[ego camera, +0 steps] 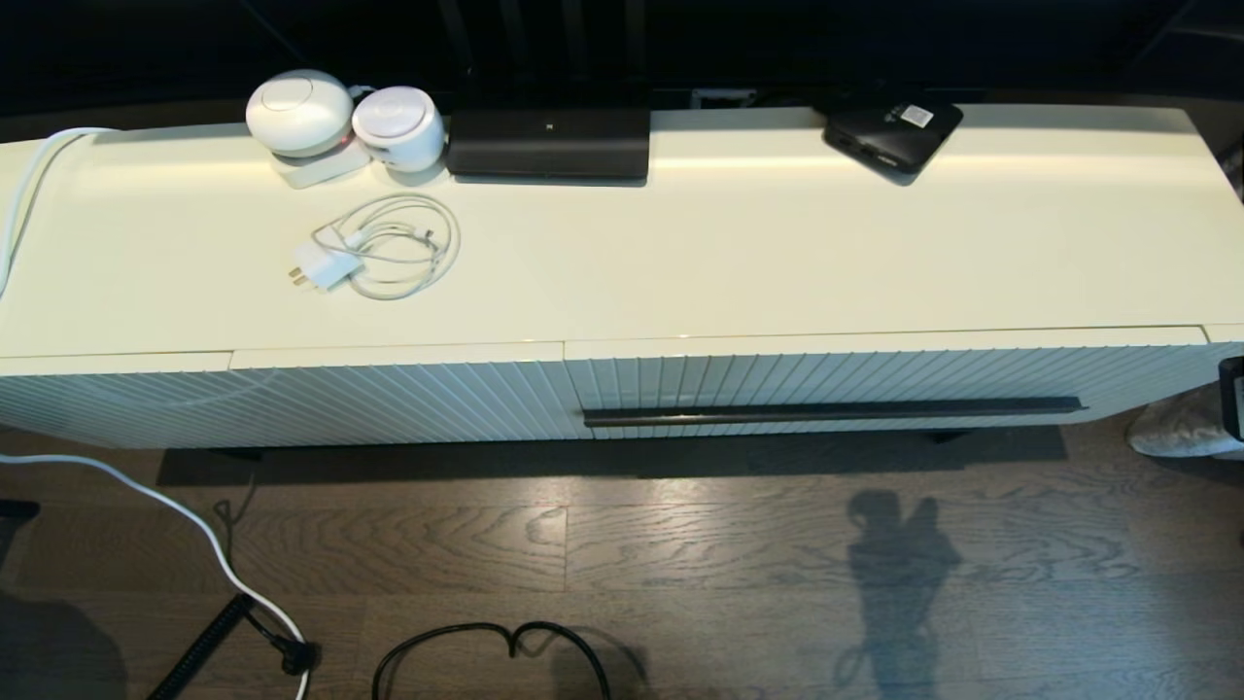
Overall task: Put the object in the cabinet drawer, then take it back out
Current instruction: Open the drawer
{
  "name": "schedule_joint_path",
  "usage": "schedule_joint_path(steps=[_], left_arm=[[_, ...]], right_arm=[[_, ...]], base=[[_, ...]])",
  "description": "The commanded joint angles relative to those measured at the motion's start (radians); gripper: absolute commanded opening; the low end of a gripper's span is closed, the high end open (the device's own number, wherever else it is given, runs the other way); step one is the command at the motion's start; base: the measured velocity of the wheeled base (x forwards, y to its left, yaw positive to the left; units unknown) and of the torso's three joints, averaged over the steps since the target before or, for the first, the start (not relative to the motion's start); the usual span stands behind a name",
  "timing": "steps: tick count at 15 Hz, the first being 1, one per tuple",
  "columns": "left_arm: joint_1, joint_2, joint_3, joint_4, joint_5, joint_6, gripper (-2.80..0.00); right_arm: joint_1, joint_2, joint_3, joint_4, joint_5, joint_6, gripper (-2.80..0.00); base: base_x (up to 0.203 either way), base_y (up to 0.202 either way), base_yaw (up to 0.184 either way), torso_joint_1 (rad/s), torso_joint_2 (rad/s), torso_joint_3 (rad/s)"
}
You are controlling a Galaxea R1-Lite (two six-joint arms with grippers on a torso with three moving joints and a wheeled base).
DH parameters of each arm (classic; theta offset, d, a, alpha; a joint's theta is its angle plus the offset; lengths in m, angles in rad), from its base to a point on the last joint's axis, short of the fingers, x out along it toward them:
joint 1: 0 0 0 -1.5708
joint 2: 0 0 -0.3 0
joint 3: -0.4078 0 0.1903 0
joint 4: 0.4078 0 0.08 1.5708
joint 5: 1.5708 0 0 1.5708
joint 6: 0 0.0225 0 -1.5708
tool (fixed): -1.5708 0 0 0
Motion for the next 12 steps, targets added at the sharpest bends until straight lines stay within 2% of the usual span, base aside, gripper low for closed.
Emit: schedule_joint_path(steps=[1, 3, 5, 7, 8, 9, 12], left_arm=[[0.000, -0.002, -0.001, 0.000, 0.000, -0.002, -2.80], [0.000, -0.002, -0.001, 0.000, 0.000, -0.002, -2.80], [0.000, -0.002, -0.001, 0.000, 0.000, -0.002, -2.80], [0.000, -0.002, 0.001, 0.000, 0.000, -0.002, -2.80], [0.000, -0.002, 0.001, 0.000, 0.000, -0.002, -2.80], [0.000, -0.002, -0.001, 0.000, 0.000, -0.001, -2.80], [0.000, -0.002, 0.001, 0.000, 0.000, -0.002, -2.80]], right_arm=[[0.026, 0.019, -0.076, 0.161, -0.057, 0.166, -2.80], [0.113, 0.013, -0.165, 0.294, -0.107, 0.168, -2.80], [0.242, 0.024, -0.255, 0.408, -0.150, 0.124, -2.80], [0.395, 0.067, -0.328, 0.487, -0.165, 0.029, -2.80], [0.463, 0.104, -0.355, 0.505, -0.170, -0.057, -2.80], [0.502, 0.136, -0.384, 0.509, -0.172, -0.136, -2.80], [0.593, 0.175, -0.452, 0.512, -0.169, -0.239, -2.80]], base=[[0.000, 0.000, 0.000, 0.000, 0.00, 0.000], [0.000, 0.000, 0.000, 0.000, 0.00, 0.000], [0.000, 0.000, 0.000, 0.000, 0.00, 0.000], [0.000, 0.000, 0.000, 0.000, 0.00, 0.000], [0.000, 0.000, 0.000, 0.000, 0.00, 0.000], [0.000, 0.000, 0.000, 0.000, 0.00, 0.000], [0.000, 0.000, 0.000, 0.000, 0.00, 0.000]])
